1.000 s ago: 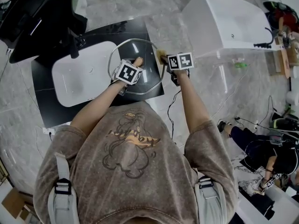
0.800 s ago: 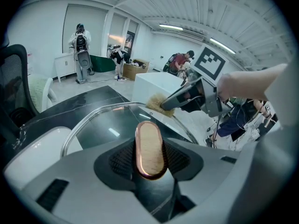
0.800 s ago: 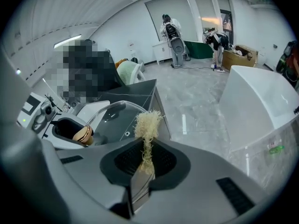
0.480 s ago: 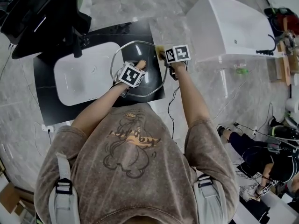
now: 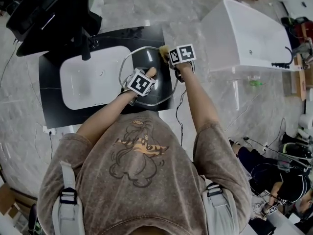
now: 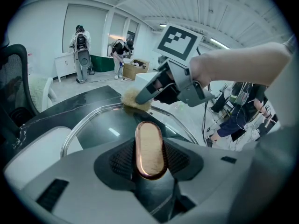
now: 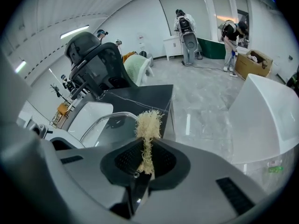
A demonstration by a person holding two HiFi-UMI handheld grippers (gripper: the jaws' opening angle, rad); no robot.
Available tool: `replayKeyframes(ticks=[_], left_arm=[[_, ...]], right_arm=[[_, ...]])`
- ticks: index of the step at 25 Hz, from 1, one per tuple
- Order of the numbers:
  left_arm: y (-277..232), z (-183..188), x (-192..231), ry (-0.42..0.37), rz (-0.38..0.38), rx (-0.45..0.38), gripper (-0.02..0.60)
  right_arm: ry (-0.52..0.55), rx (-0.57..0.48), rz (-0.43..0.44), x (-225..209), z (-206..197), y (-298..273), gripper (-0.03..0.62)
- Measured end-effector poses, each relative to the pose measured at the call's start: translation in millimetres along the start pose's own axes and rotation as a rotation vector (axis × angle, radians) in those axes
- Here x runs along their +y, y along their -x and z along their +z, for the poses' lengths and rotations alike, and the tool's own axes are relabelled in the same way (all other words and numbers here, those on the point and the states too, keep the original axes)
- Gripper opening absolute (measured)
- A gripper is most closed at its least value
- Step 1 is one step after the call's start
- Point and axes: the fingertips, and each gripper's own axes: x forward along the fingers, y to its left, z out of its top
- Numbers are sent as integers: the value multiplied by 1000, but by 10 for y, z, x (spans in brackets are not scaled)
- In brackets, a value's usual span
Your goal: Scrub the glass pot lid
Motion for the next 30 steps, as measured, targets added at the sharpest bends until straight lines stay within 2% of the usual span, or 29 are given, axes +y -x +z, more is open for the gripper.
replayKeyframes(ticks=[7,12,22,30], left_arm=[[-17,-6,-3,3,-1,-7,186],[-39,-112,10,12,10,39,186],[-36,-156,-3,26,-6,51,186],[-15,-188,-13,30,2,61,186]], right_arm=[[72,17,49,295,224,-200,46],[126,42,87,490,313,-288,46],[240,80,102,771,388,-426,44],[334,123,159,1109,396,-574,44]])
